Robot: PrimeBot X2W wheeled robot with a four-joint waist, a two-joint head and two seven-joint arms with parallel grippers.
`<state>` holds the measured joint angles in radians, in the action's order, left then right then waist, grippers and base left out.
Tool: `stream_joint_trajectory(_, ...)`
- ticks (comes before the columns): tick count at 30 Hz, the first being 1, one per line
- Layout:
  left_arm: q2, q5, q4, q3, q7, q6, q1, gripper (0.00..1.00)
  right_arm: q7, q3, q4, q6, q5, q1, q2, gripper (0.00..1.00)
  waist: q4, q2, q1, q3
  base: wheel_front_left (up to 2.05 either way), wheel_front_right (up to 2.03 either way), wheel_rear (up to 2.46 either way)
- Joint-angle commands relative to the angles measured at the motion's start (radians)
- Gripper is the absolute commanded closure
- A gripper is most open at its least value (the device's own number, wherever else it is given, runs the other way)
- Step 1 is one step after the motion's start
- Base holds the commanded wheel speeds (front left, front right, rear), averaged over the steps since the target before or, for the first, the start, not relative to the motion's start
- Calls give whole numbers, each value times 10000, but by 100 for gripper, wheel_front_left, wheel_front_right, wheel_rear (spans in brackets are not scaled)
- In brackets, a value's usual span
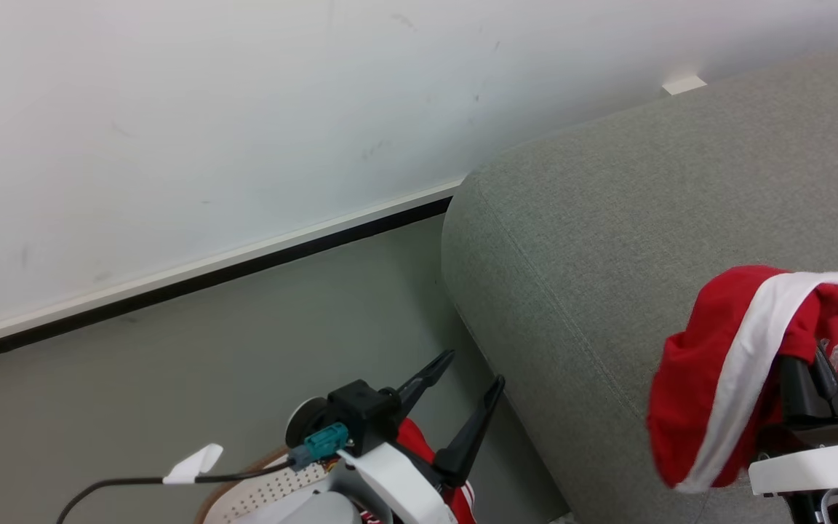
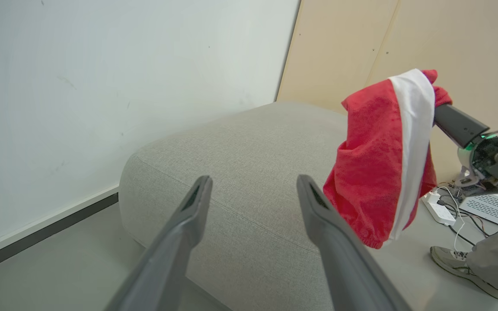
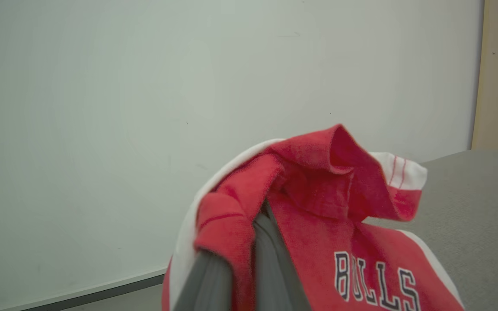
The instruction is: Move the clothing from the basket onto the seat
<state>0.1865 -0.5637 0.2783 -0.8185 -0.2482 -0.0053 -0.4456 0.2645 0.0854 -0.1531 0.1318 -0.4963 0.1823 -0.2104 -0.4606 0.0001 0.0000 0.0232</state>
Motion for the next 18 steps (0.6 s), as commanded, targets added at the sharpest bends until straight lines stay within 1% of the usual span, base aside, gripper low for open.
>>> stream_joint_trajectory(1, 29, 115, 35, 1, -67, -7, -61, 0, -3, -53, 105, -20, 22, -74, 37, 100, -38, -1, 0, 32, 0, 0, 0)
stream_joint_trajectory(6, 37, 219, 67, -18, -91, -17, -144, 0, -3, -94, 152, -21, -49, -15, 102, 100, -40, -1, 0, 157, 0, 0, 0)
stream_joint_trajectory(10, 132, 412, -54, -65, -87, -24, -384, 0, -3, -15, 140, -21, -218, 553, 123, 100, 91, -1, 0, 601, 0, 0, 0)
stream_joint_trajectory(13, 268, 631, -166, -144, -34, -98, -708, 0, -4, 12, -88, -21, -426, 1151, 72, 100, 296, -1, 0, 1206, 0, 0, 0)
stream_joint_trajectory(16, 406, 935, -332, -232, 104, -154, -1124, 0, -4, 2, -414, -21, -755, 2022, -11, 100, 594, -1, 0, 2040, 0, 0, 0)
stream_joint_trajectory(18, 482, 1080, -471, -295, 185, -206, -1425, 0, -3, -73, -738, -21, -942, 2664, -212, 100, 823, -1, 0, 2659, 0, 0, 0)
